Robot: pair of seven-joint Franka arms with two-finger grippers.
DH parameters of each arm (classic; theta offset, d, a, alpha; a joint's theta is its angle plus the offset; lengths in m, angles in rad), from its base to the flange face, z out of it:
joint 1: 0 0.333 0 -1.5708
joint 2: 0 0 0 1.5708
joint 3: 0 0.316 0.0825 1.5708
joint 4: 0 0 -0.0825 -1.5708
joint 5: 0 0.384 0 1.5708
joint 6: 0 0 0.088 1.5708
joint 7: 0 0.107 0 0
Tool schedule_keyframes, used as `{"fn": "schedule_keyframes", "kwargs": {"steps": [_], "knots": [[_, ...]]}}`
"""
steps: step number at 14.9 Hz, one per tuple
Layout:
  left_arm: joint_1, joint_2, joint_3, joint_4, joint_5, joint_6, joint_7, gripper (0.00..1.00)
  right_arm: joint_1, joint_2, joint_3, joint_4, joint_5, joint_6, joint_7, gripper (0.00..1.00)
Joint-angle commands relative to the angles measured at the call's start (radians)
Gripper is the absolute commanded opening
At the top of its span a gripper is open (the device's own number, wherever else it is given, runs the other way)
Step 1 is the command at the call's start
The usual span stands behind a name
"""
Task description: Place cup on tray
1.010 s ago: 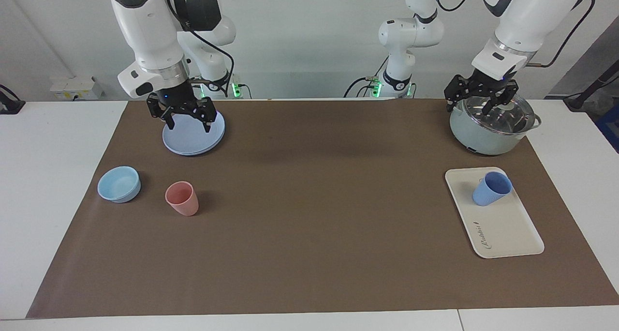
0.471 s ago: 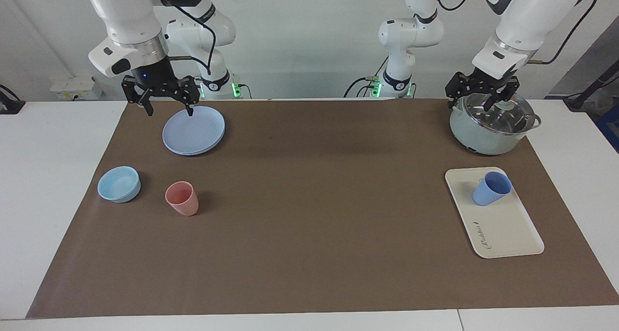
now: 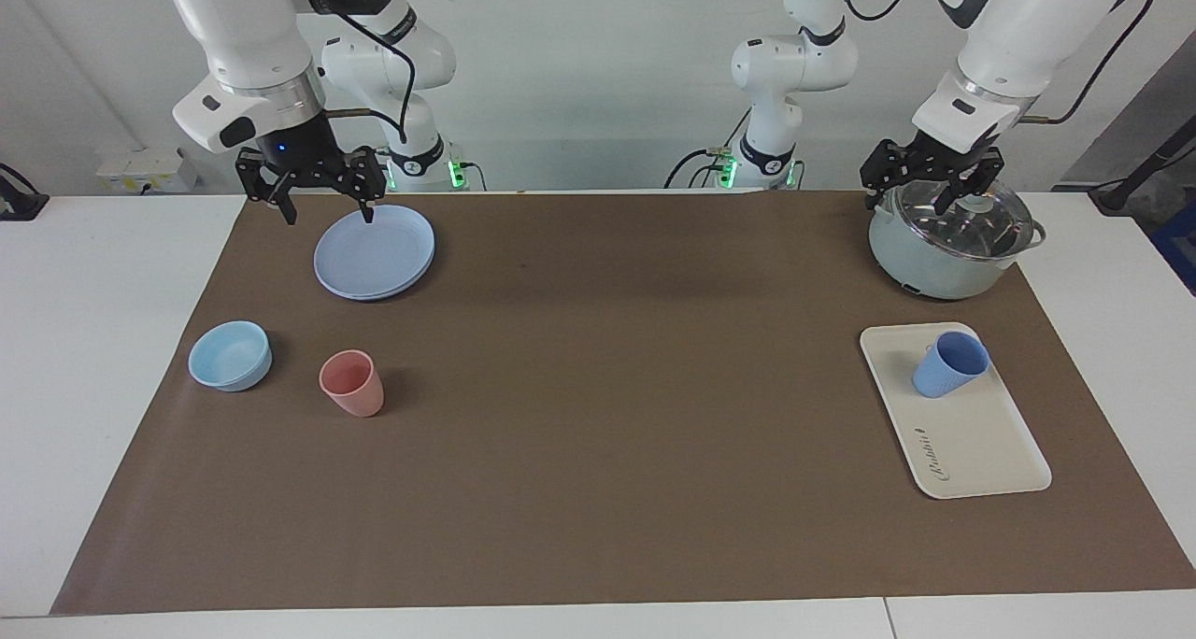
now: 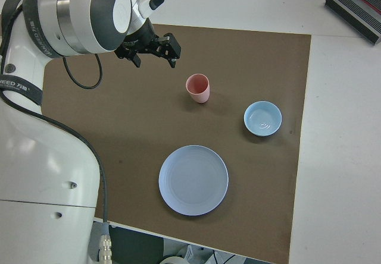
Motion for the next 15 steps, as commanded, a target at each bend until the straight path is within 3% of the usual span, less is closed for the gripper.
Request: {"fn": "schedule_keyframes", "kwargs": {"steps": [1, 15], "knots": [[0.019, -0.004, 0.004, 0.013, -0.051, 0.009, -0.006, 1.0, -0.009, -0.017, 0.006, -0.015, -0.002, -0.004, -0.017, 1.0], [0.019, -0.02, -0.011, 0.009, 0.001, -0.009, -0.013, 1.0, -0.028, -0.02, 0.004, -0.024, 0.058, -0.01, 0.027, 0.99]]}}
